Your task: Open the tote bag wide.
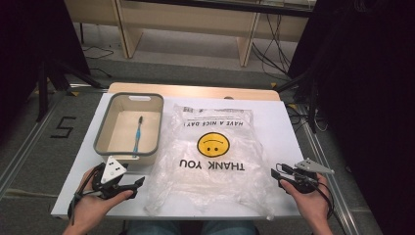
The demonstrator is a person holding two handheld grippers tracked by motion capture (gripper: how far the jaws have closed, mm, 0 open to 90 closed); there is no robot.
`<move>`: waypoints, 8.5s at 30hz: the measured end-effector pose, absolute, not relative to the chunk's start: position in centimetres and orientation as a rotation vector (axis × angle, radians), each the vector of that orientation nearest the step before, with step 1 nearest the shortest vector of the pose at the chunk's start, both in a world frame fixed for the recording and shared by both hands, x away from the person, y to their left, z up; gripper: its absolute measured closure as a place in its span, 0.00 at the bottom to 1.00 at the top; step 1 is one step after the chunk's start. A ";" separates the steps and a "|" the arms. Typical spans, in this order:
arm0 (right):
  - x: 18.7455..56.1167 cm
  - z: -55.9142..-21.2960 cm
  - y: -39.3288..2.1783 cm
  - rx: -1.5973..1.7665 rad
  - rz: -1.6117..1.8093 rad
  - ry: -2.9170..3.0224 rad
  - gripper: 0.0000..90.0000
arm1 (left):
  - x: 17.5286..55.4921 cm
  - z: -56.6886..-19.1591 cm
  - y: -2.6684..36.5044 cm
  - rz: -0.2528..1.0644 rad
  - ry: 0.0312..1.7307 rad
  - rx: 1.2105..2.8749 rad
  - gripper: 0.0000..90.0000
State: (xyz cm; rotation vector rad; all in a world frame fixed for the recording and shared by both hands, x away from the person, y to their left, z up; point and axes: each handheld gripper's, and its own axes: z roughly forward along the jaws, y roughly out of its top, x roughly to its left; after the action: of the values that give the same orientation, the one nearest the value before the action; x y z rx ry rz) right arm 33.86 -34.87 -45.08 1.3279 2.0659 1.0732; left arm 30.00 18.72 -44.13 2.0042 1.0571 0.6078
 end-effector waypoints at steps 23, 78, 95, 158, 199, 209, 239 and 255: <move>34.6 -45.5 -33.3 1.335 1.024 2.174 0.47 | 28.6 -44.7 13.9 0.329 0.959 2.130 0.27; 33.0 -45.1 -34.2 1.500 0.861 2.288 1.00 | 37.1 -46.5 7.9 0.713 1.093 2.127 0.99; 34.2 -41.4 -30.1 1.072 1.060 2.208 0.55 | 38.2 -46.0 8.1 0.810 1.092 2.082 0.97; 40.2 -44.3 -18.6 0.880 0.945 2.502 1.00 | 31.7 -44.9 6.1 0.528 0.906 2.144 0.57; 41.1 -37.1 -17.5 0.867 1.188 2.138 1.00 | 31.7 -43.0 7.4 0.596 0.879 2.052 0.48; 41.3 -36.8 -17.6 0.877 1.201 2.129 1.00 | 31.7 -41.9 8.5 0.586 0.871 2.031 0.41; 41.6 -37.0 -17.5 0.885 1.205 2.140 1.00 | 32.6 -40.4 12.1 0.581 0.916 1.981 0.33; 41.9 -37.2 -17.2 0.891 1.204 2.158 1.00 | 32.8 -39.8 14.7 0.624 0.976 1.942 0.33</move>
State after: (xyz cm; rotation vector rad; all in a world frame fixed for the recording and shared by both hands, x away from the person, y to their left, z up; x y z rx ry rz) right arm 41.87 -17.20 -37.16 0.8908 2.1578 1.2042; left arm 32.76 14.71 -39.80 1.9419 0.9759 0.6243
